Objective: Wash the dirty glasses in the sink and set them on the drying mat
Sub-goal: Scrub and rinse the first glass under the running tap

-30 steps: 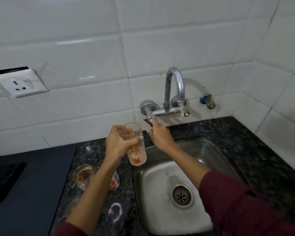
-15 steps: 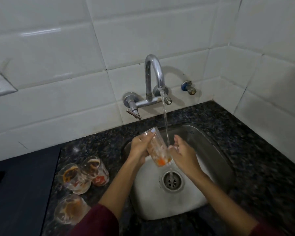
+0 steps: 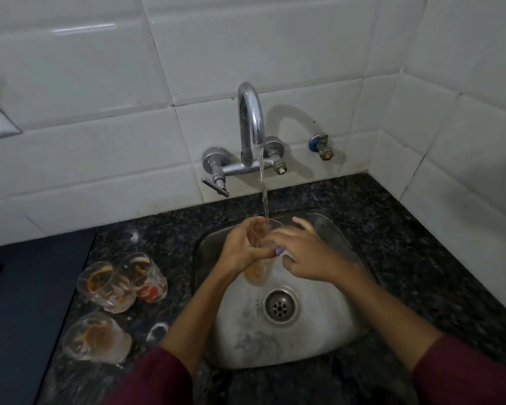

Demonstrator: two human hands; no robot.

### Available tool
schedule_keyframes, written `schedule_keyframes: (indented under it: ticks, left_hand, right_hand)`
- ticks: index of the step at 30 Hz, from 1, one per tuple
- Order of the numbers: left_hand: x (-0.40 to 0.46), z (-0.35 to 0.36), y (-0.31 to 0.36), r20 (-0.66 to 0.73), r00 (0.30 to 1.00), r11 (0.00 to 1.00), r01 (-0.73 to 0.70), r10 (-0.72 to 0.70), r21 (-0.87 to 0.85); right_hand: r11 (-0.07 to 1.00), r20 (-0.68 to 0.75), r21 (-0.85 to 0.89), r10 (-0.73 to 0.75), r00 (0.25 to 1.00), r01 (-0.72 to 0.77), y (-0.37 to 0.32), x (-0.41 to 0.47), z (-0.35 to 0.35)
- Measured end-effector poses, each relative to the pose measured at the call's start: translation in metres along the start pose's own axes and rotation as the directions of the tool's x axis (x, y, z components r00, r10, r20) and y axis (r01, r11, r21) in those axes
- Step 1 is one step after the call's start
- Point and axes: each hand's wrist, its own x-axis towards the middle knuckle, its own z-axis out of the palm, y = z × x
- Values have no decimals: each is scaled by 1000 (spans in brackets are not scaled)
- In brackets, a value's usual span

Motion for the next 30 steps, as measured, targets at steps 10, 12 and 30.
schedule_keyframes:
  ticks: [10, 12, 30]
  left_hand:
    - [-10, -10, -31, -405, 895, 957, 71, -185, -282]
    - [-11, -1, -35, -284, 899, 742, 65, -334, -668]
    - [30, -23, -8, -75, 759, 562, 407, -647, -720]
  right_hand:
    - [893, -146, 435, 198, 969, -117, -17, 46, -6]
    - [826, -171, 542, 288, 942, -154, -23, 51, -2]
    - [859, 596, 353, 98, 797, -369, -12, 65, 12]
